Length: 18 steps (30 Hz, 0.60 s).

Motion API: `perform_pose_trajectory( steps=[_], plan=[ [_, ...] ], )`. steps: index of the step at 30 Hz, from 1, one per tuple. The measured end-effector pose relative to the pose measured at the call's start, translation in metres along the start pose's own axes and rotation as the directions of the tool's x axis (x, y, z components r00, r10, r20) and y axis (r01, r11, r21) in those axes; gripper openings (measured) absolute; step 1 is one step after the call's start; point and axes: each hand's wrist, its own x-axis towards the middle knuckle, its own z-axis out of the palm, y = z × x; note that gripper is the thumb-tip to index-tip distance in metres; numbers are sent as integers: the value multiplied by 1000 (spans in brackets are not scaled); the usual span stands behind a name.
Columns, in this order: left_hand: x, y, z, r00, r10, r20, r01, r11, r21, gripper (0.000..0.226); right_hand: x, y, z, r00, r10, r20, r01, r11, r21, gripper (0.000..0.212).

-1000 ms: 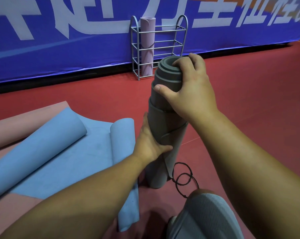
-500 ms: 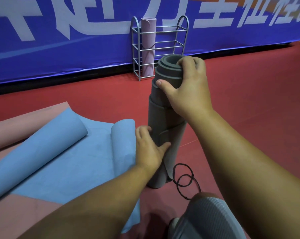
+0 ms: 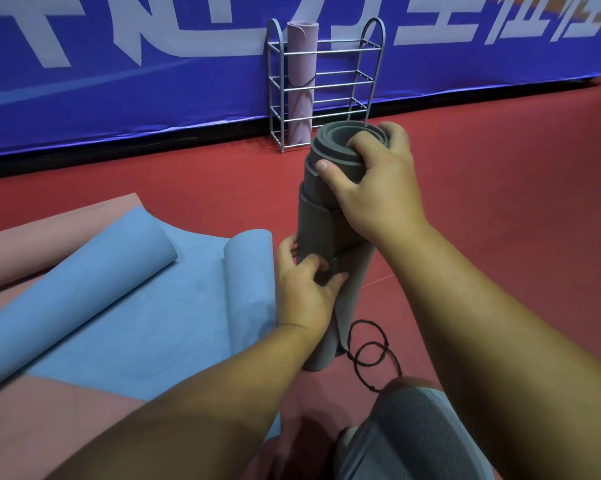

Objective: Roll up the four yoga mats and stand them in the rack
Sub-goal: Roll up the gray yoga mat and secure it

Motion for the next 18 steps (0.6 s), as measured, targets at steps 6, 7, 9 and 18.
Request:
perform_pose_trajectory(
  steps=[6,7,9,18],
  plan=[
    [1,0,2,998,-57,-25,55,996,-76,37,-10,5,1,982,42,184,-24,995,-98,40],
    [1,-1,2,998,-62,-25,60,995,-83,36,-12,7,3,977,50,209,-26,993,-115,40],
    [1,-2,1,998,-52,-37,50,997,-54,32,-15,11,7,967,60,246,-24,989,-146,42],
    [5,6,-8,999,19,-30,-21,998,-62,35,-28,25,15,963,74,259,-26,983,-182,49]
  ],
)
